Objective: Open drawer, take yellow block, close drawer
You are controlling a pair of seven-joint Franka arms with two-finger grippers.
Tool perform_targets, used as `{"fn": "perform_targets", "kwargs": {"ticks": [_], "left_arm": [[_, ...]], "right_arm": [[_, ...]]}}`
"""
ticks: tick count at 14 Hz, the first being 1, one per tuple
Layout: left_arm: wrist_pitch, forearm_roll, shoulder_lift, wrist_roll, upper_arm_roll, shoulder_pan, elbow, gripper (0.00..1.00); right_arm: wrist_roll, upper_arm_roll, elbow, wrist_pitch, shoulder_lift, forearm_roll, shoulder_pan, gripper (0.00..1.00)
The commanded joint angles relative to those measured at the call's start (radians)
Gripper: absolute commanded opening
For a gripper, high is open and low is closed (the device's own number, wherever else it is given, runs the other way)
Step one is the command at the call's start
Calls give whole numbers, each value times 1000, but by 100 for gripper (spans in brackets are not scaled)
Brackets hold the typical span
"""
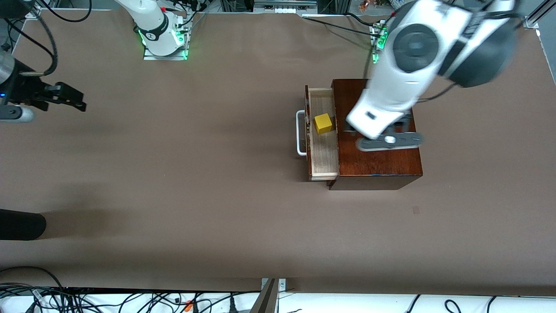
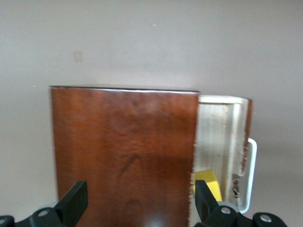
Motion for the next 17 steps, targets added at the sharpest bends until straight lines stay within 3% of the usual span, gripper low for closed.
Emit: {"fn": "perform_targets", "kwargs": {"ticks": [1,6,9,12,17], "left_arm": [[-13,-64,-96,183,77,40,-52,100],[-2,-148,-305,462,321,19,-270,100],[9,-183,-371,562,447,-13,-340,100],[85,-182,-426,570,451,20,-417,100],[12,-176,-414,561,389,79,-388,100]], "right_arm": [[165,77,10,-4,-18,29,1,100],[783,292,29,80,9,55,40,100],[1206,324,30,200,49,52,158,100],[1668,324,64,240,141,-18,347,100],[2245,323,263,260,394,-108,560,100]]}}
